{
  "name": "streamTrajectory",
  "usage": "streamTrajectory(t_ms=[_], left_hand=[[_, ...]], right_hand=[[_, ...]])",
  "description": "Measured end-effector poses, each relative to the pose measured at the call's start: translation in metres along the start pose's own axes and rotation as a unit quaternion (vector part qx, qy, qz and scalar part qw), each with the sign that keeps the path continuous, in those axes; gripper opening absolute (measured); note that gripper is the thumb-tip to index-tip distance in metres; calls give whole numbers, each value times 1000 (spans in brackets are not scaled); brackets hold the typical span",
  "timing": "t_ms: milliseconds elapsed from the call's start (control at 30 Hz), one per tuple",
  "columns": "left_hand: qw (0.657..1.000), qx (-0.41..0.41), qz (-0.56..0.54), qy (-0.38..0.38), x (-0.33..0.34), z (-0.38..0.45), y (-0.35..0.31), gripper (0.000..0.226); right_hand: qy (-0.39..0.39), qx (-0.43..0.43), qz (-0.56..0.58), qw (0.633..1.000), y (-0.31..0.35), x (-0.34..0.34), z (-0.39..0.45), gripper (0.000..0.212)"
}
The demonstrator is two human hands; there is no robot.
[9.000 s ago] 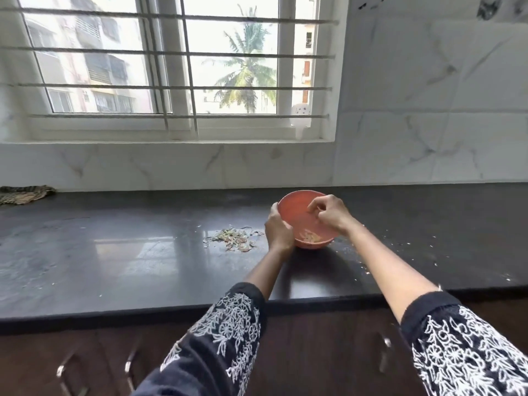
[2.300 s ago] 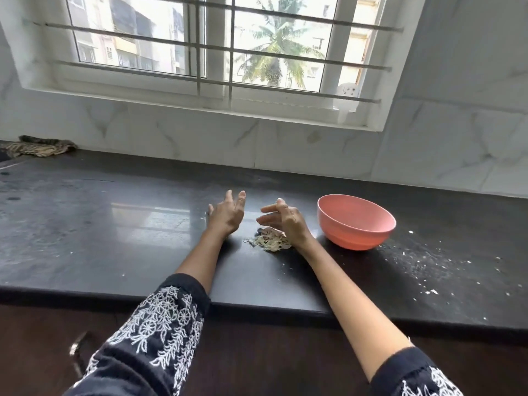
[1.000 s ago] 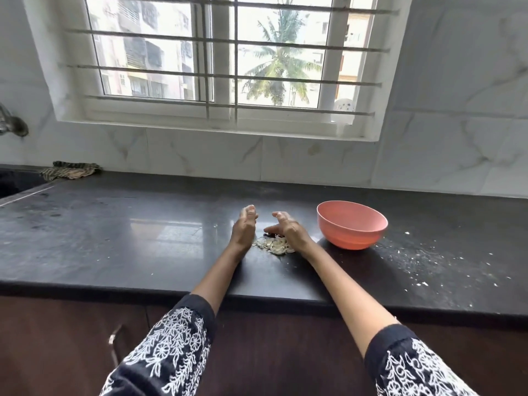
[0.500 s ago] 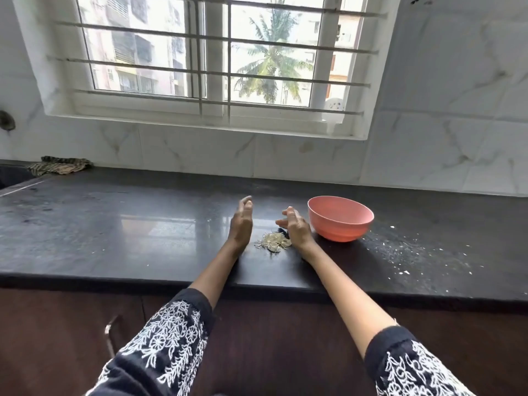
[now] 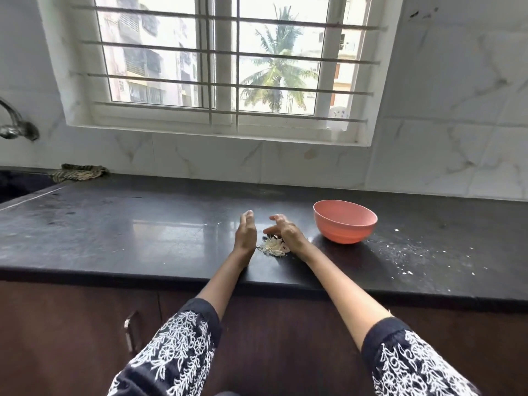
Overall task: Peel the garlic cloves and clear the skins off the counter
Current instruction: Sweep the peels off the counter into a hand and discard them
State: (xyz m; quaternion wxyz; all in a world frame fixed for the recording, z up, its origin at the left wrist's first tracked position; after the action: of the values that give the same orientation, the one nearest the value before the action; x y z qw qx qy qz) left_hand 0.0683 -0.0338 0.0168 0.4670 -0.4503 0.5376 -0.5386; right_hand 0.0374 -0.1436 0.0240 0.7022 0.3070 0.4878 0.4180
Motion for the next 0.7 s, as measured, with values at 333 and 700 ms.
streamTrajectory(t_ms=[333,700], left_hand=[[989,-76,-44,122,25,-19,4,55],[997,-37,-63,18,1,-39,4,51]], right_hand=[[-159,2,137,978,-4,-35,-25,43],[-94,-38,21,995,18,-10,-42,32]])
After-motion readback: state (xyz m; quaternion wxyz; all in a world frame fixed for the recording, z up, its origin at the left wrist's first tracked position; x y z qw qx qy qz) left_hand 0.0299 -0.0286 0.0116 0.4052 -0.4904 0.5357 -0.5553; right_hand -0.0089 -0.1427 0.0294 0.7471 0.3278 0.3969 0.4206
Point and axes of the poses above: each hand's wrist, its own z-axis towards the middle knuckle, its own x-axis out of the palm, y = z × x, the point moved 8 cm from there along z, towards the middle knuckle, and after that the axes turned 12 degrees about -x, right-handed, at the moved point
